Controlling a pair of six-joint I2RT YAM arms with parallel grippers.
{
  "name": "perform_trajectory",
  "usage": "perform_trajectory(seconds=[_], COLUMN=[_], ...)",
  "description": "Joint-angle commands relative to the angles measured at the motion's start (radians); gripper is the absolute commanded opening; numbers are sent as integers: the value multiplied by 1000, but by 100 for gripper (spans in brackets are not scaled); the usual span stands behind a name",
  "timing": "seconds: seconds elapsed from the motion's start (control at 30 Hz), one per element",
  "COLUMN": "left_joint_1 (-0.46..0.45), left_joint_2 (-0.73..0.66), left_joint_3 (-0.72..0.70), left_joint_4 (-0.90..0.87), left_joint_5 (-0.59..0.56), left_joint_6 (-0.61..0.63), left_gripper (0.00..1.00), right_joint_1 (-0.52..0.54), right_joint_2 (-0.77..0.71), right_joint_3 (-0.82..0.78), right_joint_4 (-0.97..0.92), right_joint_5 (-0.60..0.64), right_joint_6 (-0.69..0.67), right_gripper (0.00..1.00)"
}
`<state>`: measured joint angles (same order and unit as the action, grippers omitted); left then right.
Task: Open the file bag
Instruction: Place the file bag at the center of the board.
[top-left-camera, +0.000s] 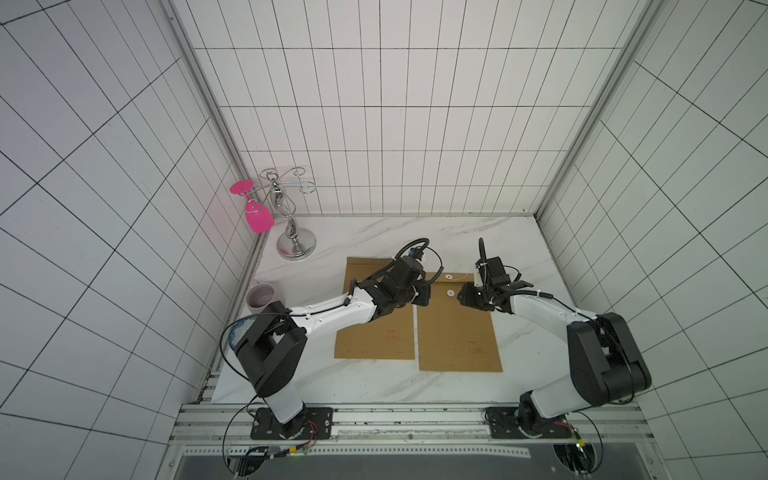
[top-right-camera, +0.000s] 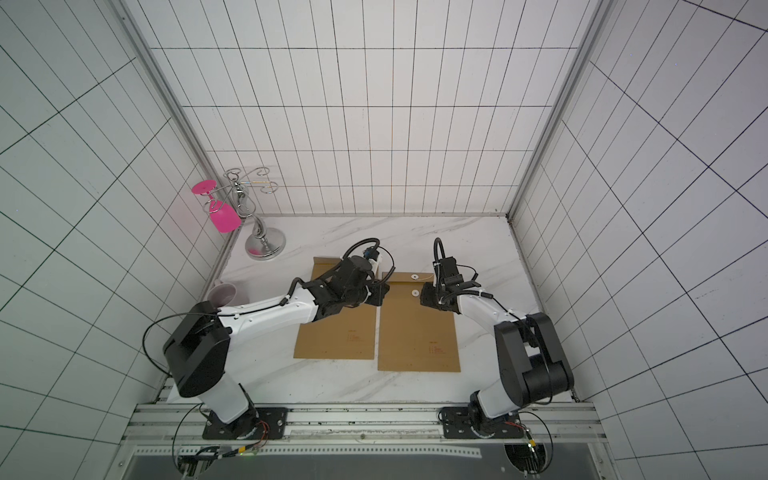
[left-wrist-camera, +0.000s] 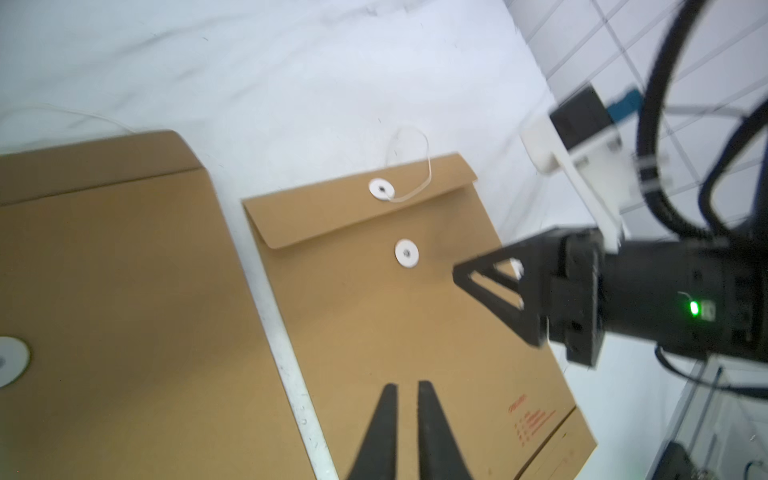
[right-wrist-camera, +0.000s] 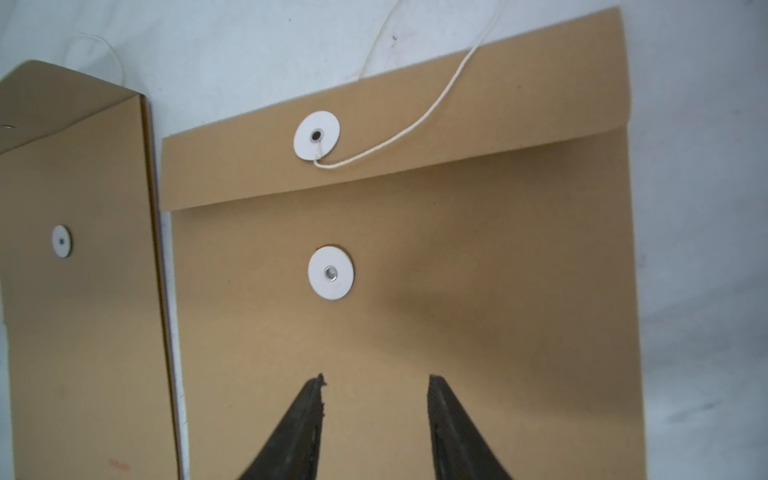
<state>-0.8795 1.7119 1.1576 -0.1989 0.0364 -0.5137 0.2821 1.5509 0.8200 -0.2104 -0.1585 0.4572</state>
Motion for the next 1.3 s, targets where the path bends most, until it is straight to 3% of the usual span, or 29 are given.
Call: perform_trajectory(seconds=[0.0,0.23,0.53,1.1,1.27], left_joint_1=[-54,-81,-74,-47,-44], left_joint_2=[106,193,215,212,210], left_joint_3=[4,-33,-82,-113,-113], left_joint_4=[-21,41,60,65,63], left_joint_5=[-38,-30,-25,22,26], left_joint_6=[-34,-81,-70,-25,-9], left_gripper=[0,0,0,0,0], right_joint_1=[5,5,3,-26,-39], right_joint_2=[62,148,234,350,460], right_joint_3=[42,96,186,441,593], right_joint_4=[81,164,136,42,-50], right_joint_5=[34,95,93,83,88], right_joint_6=[-48,-60,-84,-95,-98], right_gripper=[40,36,29,29,30])
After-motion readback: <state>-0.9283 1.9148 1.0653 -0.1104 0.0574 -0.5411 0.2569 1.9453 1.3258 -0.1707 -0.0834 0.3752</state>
